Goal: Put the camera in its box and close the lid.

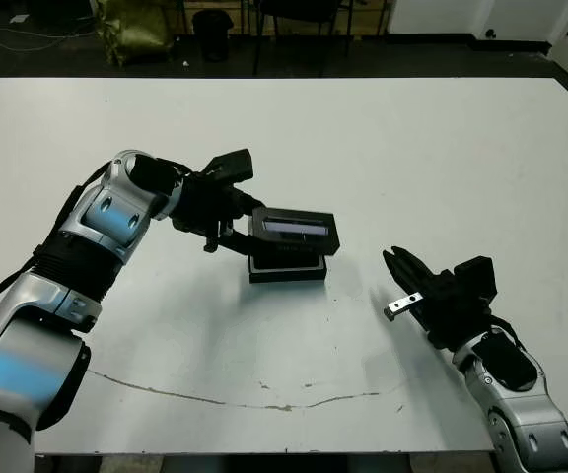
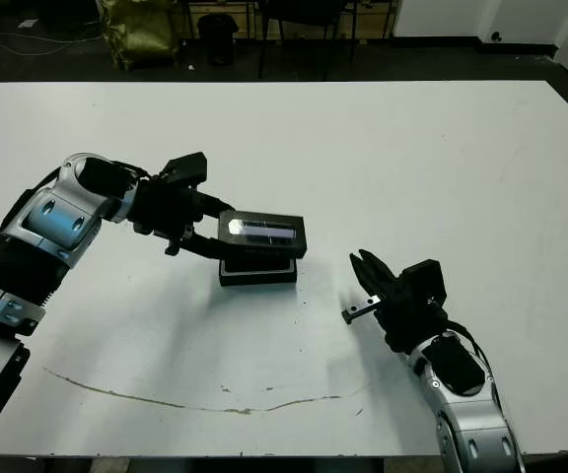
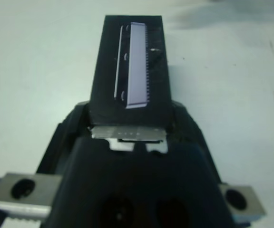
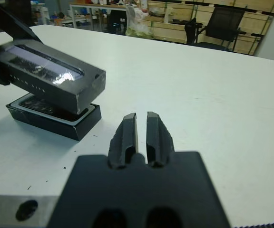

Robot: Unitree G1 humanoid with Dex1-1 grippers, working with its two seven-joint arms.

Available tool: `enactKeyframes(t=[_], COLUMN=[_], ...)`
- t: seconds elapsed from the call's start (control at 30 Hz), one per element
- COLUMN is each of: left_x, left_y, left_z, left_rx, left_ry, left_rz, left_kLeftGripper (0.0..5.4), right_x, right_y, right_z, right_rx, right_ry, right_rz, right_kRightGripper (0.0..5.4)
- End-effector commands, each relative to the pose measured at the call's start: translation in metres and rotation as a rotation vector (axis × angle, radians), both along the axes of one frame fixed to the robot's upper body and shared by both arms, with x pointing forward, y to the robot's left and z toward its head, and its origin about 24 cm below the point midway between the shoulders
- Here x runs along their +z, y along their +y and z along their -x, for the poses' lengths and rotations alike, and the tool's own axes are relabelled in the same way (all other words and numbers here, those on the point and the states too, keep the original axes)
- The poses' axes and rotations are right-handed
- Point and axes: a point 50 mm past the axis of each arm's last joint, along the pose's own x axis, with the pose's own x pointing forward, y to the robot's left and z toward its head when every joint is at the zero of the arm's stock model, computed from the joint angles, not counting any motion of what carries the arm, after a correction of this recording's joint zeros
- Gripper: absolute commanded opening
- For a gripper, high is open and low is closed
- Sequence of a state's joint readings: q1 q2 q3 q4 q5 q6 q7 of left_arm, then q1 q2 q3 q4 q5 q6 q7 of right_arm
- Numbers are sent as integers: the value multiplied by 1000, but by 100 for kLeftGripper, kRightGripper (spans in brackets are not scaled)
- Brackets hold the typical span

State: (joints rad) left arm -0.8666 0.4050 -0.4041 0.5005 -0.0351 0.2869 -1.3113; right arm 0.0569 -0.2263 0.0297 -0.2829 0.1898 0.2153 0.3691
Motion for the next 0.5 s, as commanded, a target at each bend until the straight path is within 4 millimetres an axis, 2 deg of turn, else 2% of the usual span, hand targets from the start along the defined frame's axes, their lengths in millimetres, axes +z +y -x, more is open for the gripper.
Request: enactKeyframes(t=[0.03,0.5], left_x=[-6,-10], left_y=[4,2], left_z=[0,4], left_rx=[9,-4], left_ry=[43,56], left_rz=[-20,-42], left_kLeftGripper=[242,242], right_x=[-5,-5], right_y=[-2,-2], right_z=[1,3], right_rx=[4,2], right_ry=[29,35], right_rz=[12,18], right_kRightGripper=[0,0])
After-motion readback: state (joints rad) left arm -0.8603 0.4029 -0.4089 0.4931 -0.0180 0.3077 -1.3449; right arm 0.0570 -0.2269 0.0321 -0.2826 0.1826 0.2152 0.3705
